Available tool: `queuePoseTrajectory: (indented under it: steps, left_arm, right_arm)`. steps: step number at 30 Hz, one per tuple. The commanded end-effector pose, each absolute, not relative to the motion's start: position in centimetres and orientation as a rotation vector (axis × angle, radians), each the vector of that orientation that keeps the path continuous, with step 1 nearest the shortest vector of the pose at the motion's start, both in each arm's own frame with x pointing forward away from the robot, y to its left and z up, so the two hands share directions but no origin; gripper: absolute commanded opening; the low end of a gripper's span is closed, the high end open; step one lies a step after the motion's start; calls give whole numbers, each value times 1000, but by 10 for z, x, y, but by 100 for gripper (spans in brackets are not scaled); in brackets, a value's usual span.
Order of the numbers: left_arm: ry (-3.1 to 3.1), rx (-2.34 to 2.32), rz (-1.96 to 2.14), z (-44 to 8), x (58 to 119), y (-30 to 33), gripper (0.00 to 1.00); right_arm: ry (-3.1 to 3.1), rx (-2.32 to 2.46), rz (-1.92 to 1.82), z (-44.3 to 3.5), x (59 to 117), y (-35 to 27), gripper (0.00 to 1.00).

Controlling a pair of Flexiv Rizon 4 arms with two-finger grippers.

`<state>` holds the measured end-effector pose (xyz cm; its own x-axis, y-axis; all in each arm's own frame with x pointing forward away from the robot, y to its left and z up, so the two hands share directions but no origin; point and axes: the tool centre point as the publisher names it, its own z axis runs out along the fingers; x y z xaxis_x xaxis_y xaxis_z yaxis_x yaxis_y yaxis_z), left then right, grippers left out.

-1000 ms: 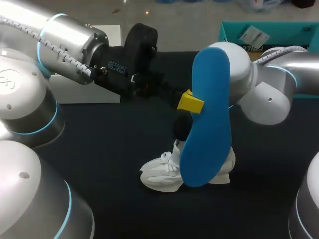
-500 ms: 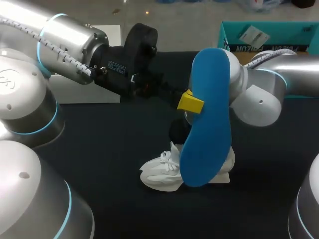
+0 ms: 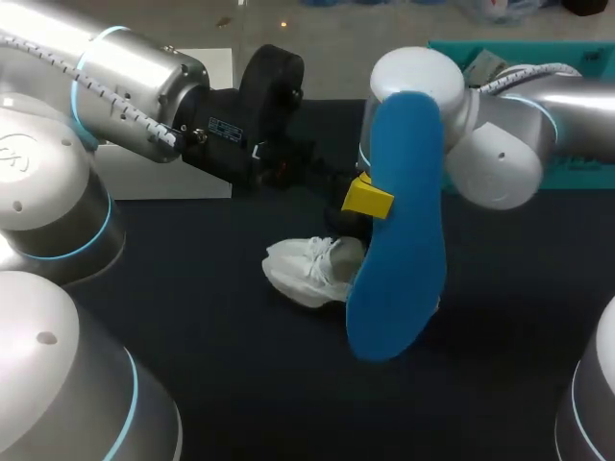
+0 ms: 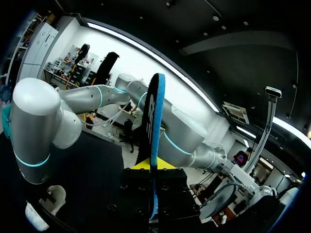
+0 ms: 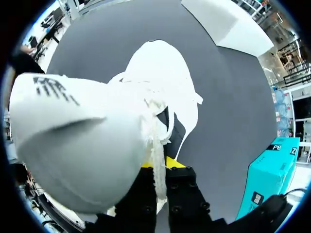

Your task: Take the shoe out of the shoebox, open the shoe tongue, remove and reinsert the insole, then place the shoe into the shoebox

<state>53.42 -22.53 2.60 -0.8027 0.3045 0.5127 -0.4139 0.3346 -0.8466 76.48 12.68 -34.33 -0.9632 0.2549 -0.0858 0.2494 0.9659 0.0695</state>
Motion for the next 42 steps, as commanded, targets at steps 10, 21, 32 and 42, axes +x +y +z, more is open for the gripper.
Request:
queuePoseTrajectory:
  steps: [10,21,32,42]
  left_arm:
    - [-1992,96,1521,25,534,-225,0]
    - [-1992,96,1521,25,534,-225,0]
    - [-1992,96,1521,25,534,-225,0]
    - [-1992,96,1521,25,534,-225,0]
  right_arm:
    - [2801,1671,85,-324,752,132,0]
    - [2761,1859,237,-321,760,136,0]
    - [2668,2123,508,-334,759,131,0]
    - [2650,2054,509,-350,754,137,0]
